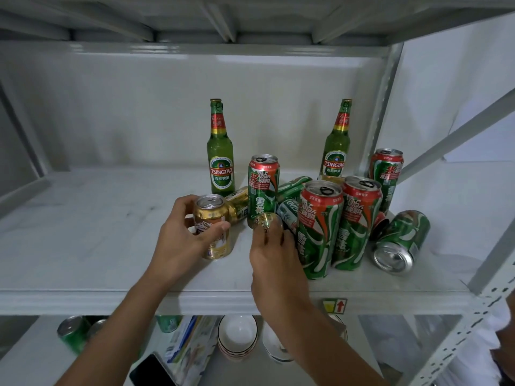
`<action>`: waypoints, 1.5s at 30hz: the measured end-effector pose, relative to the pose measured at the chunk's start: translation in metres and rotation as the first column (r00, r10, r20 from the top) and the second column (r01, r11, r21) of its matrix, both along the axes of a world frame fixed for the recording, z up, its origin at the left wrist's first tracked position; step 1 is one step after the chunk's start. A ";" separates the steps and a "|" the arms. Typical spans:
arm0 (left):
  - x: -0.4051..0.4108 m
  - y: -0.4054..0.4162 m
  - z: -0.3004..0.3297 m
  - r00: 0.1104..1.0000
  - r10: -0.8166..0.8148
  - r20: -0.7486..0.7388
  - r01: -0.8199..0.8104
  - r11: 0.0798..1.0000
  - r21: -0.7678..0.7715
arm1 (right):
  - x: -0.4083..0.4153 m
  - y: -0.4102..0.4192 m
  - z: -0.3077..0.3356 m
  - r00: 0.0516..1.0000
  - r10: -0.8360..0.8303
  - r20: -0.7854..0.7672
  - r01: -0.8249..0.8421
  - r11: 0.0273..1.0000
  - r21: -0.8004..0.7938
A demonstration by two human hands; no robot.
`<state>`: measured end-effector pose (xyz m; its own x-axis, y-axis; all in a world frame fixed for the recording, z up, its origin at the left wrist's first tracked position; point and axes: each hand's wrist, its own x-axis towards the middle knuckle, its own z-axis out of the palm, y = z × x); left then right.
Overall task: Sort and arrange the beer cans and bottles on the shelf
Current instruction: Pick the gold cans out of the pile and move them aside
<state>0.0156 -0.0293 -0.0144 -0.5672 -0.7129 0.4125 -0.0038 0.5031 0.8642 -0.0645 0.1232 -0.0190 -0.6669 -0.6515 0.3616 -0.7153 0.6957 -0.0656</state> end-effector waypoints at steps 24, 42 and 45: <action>0.012 -0.018 0.005 0.950 -0.306 -0.063 0.311 0.946 0.092 | -0.019 -0.011 0.066 0.854 0.355 0.380 -0.209 0.903 -0.375; -0.030 -0.071 0.050 0.940 -0.268 0.213 0.268 0.963 0.030 | -0.101 0.178 0.083 0.974 0.115 0.196 0.070 0.667 -0.742; -0.045 -0.082 0.057 0.880 -0.327 0.344 0.335 0.942 0.040 | -0.150 0.184 0.067 0.958 -0.104 0.267 0.246 0.778 -0.578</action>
